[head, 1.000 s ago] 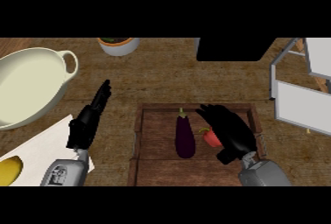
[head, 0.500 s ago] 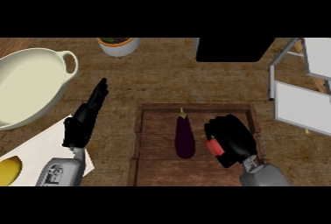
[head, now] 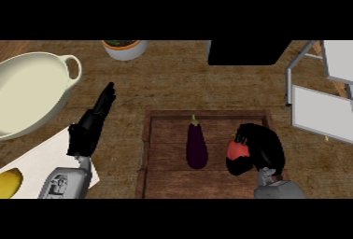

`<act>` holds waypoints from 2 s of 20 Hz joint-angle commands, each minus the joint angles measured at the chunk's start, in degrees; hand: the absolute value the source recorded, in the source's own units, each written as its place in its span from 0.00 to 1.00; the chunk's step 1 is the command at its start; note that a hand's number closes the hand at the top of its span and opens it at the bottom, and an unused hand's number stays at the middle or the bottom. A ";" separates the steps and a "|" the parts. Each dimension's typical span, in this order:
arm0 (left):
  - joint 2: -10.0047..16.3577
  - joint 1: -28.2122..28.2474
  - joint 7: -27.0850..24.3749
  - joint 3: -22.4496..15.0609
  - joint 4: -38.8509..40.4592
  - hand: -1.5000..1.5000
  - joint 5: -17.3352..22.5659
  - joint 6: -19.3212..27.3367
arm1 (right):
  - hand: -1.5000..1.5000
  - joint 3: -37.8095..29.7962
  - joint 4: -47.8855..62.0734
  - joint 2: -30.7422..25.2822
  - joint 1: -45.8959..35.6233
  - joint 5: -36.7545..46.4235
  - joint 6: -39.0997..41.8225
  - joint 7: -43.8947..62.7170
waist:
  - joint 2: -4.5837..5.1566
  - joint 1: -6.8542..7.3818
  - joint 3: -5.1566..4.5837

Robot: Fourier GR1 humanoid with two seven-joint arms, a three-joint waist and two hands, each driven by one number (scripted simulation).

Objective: Pick the bell pepper from the tray and place it in the tiered shelf

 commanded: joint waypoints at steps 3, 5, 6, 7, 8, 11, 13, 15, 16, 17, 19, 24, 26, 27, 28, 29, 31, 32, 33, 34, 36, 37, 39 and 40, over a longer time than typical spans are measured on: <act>0.52 0.70 -2.95 1.00 2.14 0.50 0.70 -0.97 | 1.00 7.19 -6.51 0.85 1.58 -5.82 -10.61 13.17 | 0.11 0.36 0.06; 0.82 -1.54 0.59 0.82 0.91 0.50 0.01 -0.49 | 1.00 4.99 -8.70 0.86 -1.38 -9.16 -16.16 12.00 | 0.08 0.37 0.12; -0.51 1.06 0.80 -0.59 -1.11 0.50 0.45 -0.74 | 1.00 8.10 -13.24 0.87 0.73 -9.85 -17.61 14.09 | -0.19 0.38 0.11; -0.61 3.17 -2.81 -0.42 1.19 0.50 -0.17 -0.16 | 1.00 9.69 -14.66 0.87 -0.76 -10.53 -19.93 16.24 | -0.08 0.52 0.07; 0.37 -1.91 0.38 1.42 1.77 0.50 0.44 -0.15 | 1.00 10.01 -17.11 0.87 1.42 -8.46 -20.61 15.14 | -0.04 -0.14 0.07; -1.05 1.29 1.59 -0.92 -1.02 0.50 -0.81 0.56 | 1.00 9.97 -23.96 0.88 -0.66 -2.94 -18.89 19.32 | -0.12 0.16 0.05; 1.84 1.11 -0.13 1.42 -1.10 0.50 1.08 -2.02 | 1.00 8.59 -29.54 0.88 -3.28 -1.60 -13.36 23.44 | -0.10 0.22 0.03; 0.35 -0.34 1.26 0.28 -1.12 0.50 -0.46 -0.20 | 1.00 9.03 -31.46 0.88 -9.55 0.90 -11.99 30.30 | -0.07 0.44 0.01; -0.24 2.51 1.76 -0.69 -3.35 0.50 0.01 -0.74 | 1.00 8.08 -34.48 0.88 -7.14 2.16 -10.41 30.58 | -0.12 0.39 0.03; -0.72 1.89 0.02 -0.92 -1.49 0.50 -1.51 0.72 | 1.00 10.49 -34.77 0.88 -7.04 7.16 -9.79 32.54 | -0.08 0.22 0.01; 1.63 2.68 2.37 0.49 -4.34 0.50 0.62 -2.02 | 1.00 6.80 -36.18 -0.37 -9.98 7.96 -5.10 33.00 | -0.09 0.53 0.03; 0.56 1.75 3.69 0.62 -4.19 0.50 0.64 -1.22 | 1.00 0.25 -41.11 -2.16 -16.69 9.64 1.96 33.99 | -0.01 0.50 0.03; 1.73 0.75 -0.39 2.56 0.43 0.50 1.38 -2.19 | 1.00 -2.56 -38.83 -3.26 -16.65 10.54 -0.44 31.48 | 0.14 0.40 0.03; 0.61 -0.25 3.29 0.55 -2.66 0.50 0.21 -1.49 | 1.00 -3.30 -41.35 -3.38 -19.06 10.96 2.60 32.93 | 0.03 0.39 0.04; 0.43 0.14 0.71 0.72 -0.21 0.50 -0.53 -0.77 | 1.00 -8.02 -40.71 -5.71 -21.76 8.98 5.48 32.37 | 0.08 0.26 0.02; 1.65 -1.15 0.77 2.24 1.15 0.50 0.99 -2.44 | 1.00 -8.64 -40.05 -6.09 -22.41 8.62 5.72 31.46 | 0.12 0.31 0.03; 0.80 3.98 1.55 -0.27 -5.47 0.50 0.10 -2.06 | 1.00 -8.83 -35.55 -6.25 -30.83 11.41 9.39 34.44 | -0.05 1.10 0.00; -0.18 -1.88 2.50 0.53 -0.48 0.50 -0.23 -0.91 | 1.00 -15.17 -35.95 -9.58 -31.89 6.41 11.54 31.39 | 0.08 0.28 0.01; 0.55 -0.08 -0.72 1.60 1.30 0.50 0.09 -1.36 | 1.00 -16.37 -37.05 -8.53 -28.34 5.04 7.03 29.41 | 0.12 0.35 0.05; 0.76 -1.61 0.17 1.68 1.51 0.50 0.17 -1.71 | 1.00 -15.63 -36.01 -8.45 -31.73 6.60 9.58 31.94 | 0.10 0.39 0.03; -0.36 1.38 2.00 -0.12 -2.48 0.50 -0.45 -1.13 | 1.00 -19.21 -32.34 -10.80 -34.90 5.21 9.86 30.42 | 0.06 0.65 0.04; -0.59 0.24 4.42 -0.16 -3.63 0.50 -1.12 -0.22 | 1.00 -18.45 -35.62 -11.06 -30.57 5.03 9.07 28.55 | 0.05 0.46 0.06; 3.08 1.99 -3.88 3.10 1.30 0.50 1.45 -4.08 | 1.00 -21.76 -26.28 -12.95 -36.37 6.26 6.12 27.63 | 0.24 0.81 0.01; 1.57 -4.47 0.32 3.57 4.46 0.50 0.70 -2.15 | 1.00 -20.71 -30.34 -13.32 -36.11 6.15 8.00 28.09 | 0.16 0.28 0.03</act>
